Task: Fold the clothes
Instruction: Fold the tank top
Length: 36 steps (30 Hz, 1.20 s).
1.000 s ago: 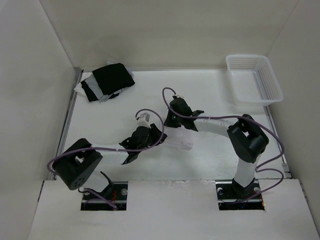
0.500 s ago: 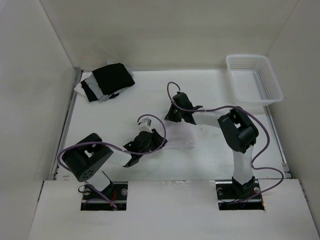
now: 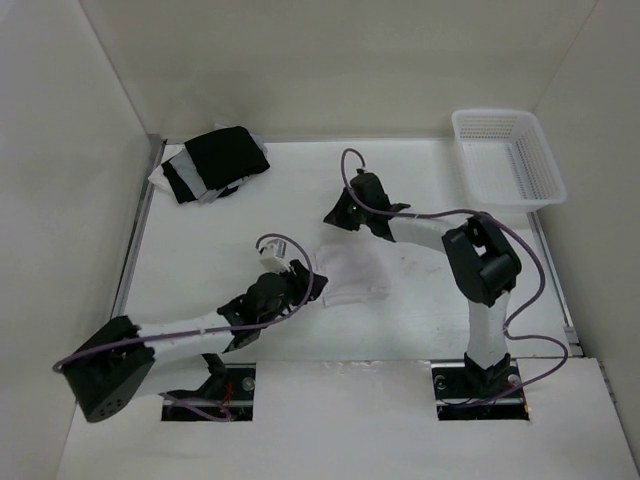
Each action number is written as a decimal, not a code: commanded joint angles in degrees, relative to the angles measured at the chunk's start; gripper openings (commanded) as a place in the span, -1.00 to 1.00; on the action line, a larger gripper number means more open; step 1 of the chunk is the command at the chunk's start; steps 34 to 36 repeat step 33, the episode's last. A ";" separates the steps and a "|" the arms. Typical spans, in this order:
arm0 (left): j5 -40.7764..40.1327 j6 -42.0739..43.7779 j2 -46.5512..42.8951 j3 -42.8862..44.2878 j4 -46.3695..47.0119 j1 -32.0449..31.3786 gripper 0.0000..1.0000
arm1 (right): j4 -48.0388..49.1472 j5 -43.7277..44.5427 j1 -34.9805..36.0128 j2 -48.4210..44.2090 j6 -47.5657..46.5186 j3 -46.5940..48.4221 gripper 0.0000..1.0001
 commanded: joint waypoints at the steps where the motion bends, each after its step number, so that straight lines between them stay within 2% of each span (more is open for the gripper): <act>1: -6.57 3.49 -10.54 0.85 -5.62 -0.02 -0.26 | 8.00 -0.68 0.10 -11.76 -1.81 -2.85 -0.69; 4: -10.27 6.49 -17.23 2.17 -14.23 1.91 -0.20 | 10.63 0.37 -0.34 -21.86 -3.57 -9.69 -0.48; 8: -10.46 8.95 -22.60 2.88 -23.82 7.18 -0.14 | 13.80 2.92 -1.74 -36.54 -5.50 -22.34 -0.22; 13: -6.86 10.71 -26.56 2.00 -29.63 12.98 -0.10 | 12.85 7.22 -4.99 -55.69 -7.35 -38.95 -0.09; 16: -3.79 10.71 -25.87 2.61 -32.53 16.32 -0.06 | 10.04 11.17 -7.63 -67.56 -7.00 -48.19 -0.02; 22: -0.44 10.63 -23.84 3.32 -33.42 18.79 -0.05 | 2.57 18.73 -10.27 -86.29 -6.30 -59.19 0.10; 26: -0.08 10.54 -24.02 3.05 -33.16 18.18 -0.08 | -0.25 20.15 -10.62 -90.45 -5.86 -61.66 0.11; 36: -0.08 10.71 -23.76 4.19 -34.03 17.56 -0.08 | 0.89 22.08 -10.36 -88.78 -5.33 -63.86 0.11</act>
